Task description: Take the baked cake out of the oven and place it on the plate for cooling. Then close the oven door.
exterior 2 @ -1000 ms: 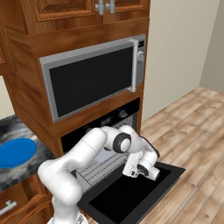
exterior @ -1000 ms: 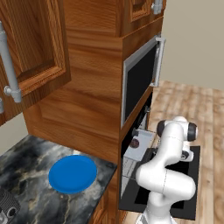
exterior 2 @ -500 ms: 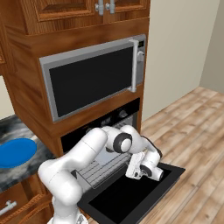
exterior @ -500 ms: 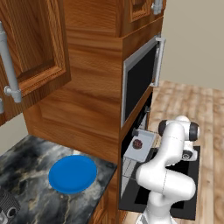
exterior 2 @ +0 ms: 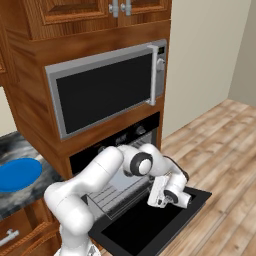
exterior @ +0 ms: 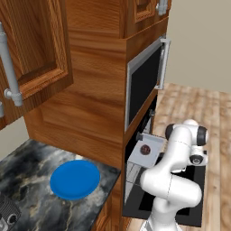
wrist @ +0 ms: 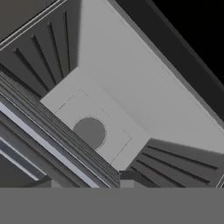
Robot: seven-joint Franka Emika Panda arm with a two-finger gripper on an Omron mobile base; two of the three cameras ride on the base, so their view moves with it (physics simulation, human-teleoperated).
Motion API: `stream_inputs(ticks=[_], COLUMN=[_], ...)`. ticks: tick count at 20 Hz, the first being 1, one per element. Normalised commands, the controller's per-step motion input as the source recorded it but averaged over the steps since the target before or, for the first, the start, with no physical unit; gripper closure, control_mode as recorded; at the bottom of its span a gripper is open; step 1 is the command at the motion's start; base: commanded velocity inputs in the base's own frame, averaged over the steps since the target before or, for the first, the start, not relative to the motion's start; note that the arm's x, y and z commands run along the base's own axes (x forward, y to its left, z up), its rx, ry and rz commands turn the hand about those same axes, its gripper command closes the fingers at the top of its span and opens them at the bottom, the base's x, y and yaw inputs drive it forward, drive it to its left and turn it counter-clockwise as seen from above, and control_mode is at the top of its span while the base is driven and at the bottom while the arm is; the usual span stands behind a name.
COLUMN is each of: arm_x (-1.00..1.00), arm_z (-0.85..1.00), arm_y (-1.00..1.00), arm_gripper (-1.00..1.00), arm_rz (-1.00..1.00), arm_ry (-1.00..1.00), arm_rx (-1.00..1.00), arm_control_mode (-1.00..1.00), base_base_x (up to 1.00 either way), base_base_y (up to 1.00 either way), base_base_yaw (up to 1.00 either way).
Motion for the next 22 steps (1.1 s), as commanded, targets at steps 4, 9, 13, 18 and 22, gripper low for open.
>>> stream_inputs(ticks=[4,9,13,18,22], arm_x=[-0.31,-0.27,-0.18,-0.16,-0.21], arm_z=[-0.34,-0.34,-0.31,-0.29,-0.26], arm_y=[-0.22,-0.18,-0.07,-0.09,-0.17], arm_gripper=[1.0,1.0,1.0,1.0,1.0], arm_rz=[0.0,0.0,0.0,0.0,0.0], arm_ry=[0.1,0.11,0.1,0.08,0.03], arm_rx=[-0.04,-0.06,-0.07,-0.05,-0.02], arm_control_mode=[-1.0,-1.0,-1.0,-1.0,-1.0], base_base_x=[0.0,0.0,0.0,0.0,0.0], base_base_y=[0.0,0.0,0.0,0.0,0.0], base_base_yaw=[0.0,0.0,0.0,0.0,0.0])
